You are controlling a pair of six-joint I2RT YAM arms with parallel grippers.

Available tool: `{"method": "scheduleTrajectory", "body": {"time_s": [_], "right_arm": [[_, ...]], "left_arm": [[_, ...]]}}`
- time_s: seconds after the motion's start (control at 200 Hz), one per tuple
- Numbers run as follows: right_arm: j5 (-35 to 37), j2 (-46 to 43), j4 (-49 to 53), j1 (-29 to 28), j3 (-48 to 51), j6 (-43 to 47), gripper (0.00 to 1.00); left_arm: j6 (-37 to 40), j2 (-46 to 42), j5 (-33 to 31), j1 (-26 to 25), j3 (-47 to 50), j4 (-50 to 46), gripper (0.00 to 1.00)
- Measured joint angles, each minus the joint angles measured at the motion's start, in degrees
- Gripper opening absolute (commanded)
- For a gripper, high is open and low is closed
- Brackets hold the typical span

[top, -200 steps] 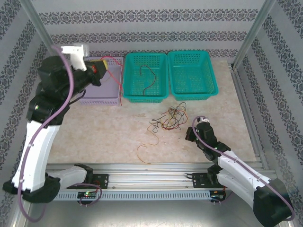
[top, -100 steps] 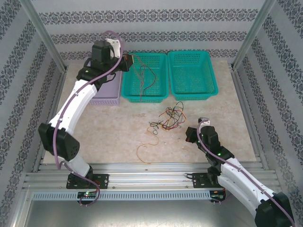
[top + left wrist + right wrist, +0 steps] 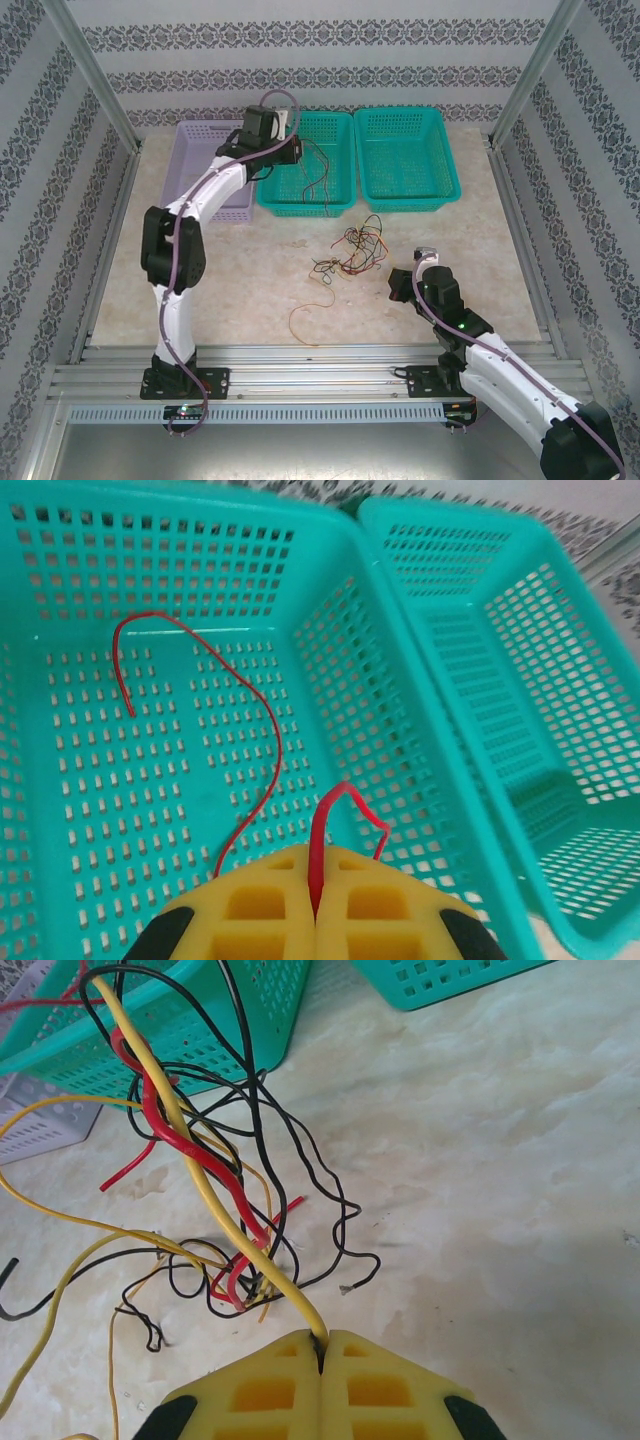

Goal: Untangle the cables

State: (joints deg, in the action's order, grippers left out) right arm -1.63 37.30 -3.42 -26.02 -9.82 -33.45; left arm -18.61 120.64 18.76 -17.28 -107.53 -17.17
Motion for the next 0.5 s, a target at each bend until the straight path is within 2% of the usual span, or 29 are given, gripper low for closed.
{"method": "scheduleTrajectory", "body": {"time_s": [0.065, 0.125, 0.175, 0.25, 0.38, 0.5], "right_arm": [[-0.02, 0.63, -0.24, -0.46, 0.0, 0.24, 0.0], [-0.26, 1.33, -0.31, -0.5, 0.0, 0.46, 0.0], [-0.31, 1.84, -0.33, -0.63, 0.0, 0.5, 0.0], [-0.42, 2.23, -0.33, -1.09, 0.0, 0.68, 0.0], [-0.39, 2.25, -0.68, -1.25, 0.0, 0.83, 0.0], [-0.42, 2.23, -0.74, -1.27, 0.0, 0.85, 0.0]], "left_arm": [[0.22, 2.93, -0.76, 0.0, -2.86, -0.44, 0.0], [0.52, 5.31, -1.49, -0.02, -5.44, -1.2, 0.07], [0.9, 6.95, -2.14, -0.13, -7.65, -2.29, 0.19], [2.03, 9.44, -3.21, -0.42, -11.32, -4.31, 0.27], [2.95, 13.6, -5.53, -1.07, -18.62, -8.76, 0.63], [3.65, 15.67, -7.23, -1.16, -24.0, -12.66, 0.7]]}}
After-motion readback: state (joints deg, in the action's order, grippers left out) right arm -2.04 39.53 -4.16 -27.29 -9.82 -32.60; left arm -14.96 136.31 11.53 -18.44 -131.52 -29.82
